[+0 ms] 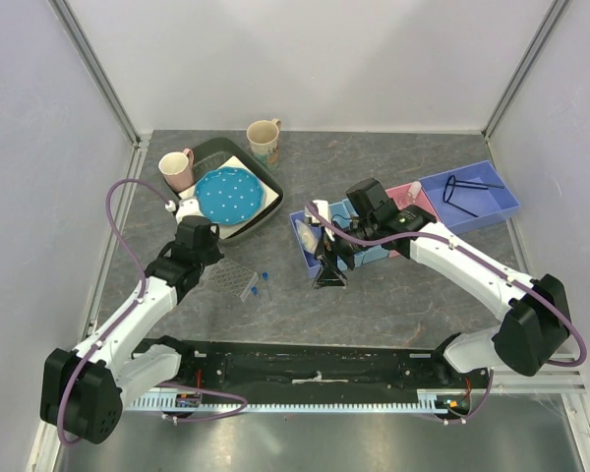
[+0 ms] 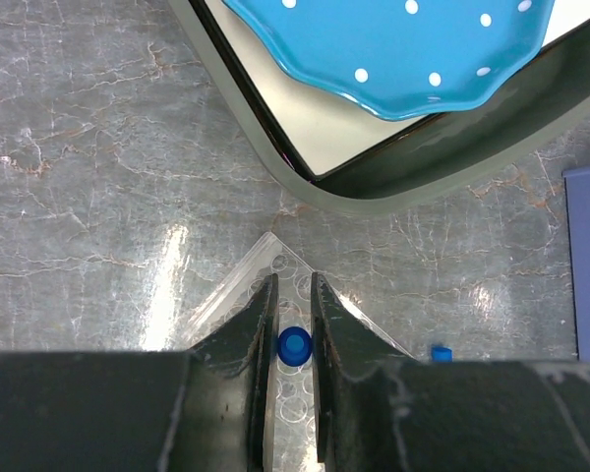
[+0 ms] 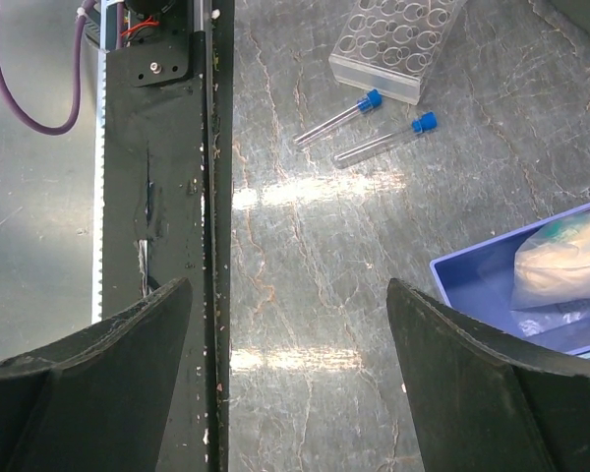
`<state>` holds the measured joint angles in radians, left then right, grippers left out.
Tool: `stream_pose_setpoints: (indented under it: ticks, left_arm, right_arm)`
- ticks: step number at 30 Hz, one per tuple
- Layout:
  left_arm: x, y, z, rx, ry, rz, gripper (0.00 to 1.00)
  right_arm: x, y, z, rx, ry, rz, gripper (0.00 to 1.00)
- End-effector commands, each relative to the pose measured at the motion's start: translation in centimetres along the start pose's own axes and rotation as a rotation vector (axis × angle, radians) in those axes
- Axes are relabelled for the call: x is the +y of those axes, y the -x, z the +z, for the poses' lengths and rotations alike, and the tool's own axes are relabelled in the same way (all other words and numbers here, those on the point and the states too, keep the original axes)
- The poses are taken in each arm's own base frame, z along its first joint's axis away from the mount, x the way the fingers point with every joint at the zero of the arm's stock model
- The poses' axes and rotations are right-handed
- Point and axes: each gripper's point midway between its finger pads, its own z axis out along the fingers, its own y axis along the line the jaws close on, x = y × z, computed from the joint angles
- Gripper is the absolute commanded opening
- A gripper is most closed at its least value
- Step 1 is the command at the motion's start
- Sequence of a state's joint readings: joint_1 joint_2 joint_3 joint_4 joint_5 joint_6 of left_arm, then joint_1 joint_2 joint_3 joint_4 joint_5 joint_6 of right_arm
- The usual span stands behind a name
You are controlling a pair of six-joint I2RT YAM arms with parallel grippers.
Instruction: Organize the chemistry lab equipment
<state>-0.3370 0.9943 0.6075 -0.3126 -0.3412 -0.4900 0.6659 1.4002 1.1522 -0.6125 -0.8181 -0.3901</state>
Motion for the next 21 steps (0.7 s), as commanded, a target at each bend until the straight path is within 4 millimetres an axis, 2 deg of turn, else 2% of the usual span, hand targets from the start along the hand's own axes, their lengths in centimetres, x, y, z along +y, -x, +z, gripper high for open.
stream_pose_setpoints:
  ticks: [1,9,15,18,19,21]
  left_arm:
    - [0.0,0.9,0.6,-0.044,0.010,0.016,0.02]
    - [0.2,-0.1,1.1,-0.015,0.017,0.024,0.02]
    - [-0.2,-0.8,1.3,0.020,-0.002,0.032,0.06]
    - [-0.3,-0.9,1.2,0.031,-0.010,0.036,0.22]
    - [-0.3,-1.0,1.1,0.037,-0.008,0.036,0.30]
    - [-0.2,-0.8,0.9,0.034,-0.007,0.031,0.36]
  right_arm:
    - [0.5,0.6,-0.2,-0.032,0.028,-0.032,0.88]
    - [0.5,0.5,-0.3,-0.034,0.031,-0.030,0.88]
    - [0.5,0.6,-0.3,-0.036,0.035,-0.030,0.88]
    - [0.5,0.5,-0.2,-0.034,0.036,-0.030,0.88]
    - [0.4,0.4,-0.2,-0.032,0.033,-0.030,0.88]
    - [0.3,0.3,-0.2,-0.028,0.030,-0.029,0.88]
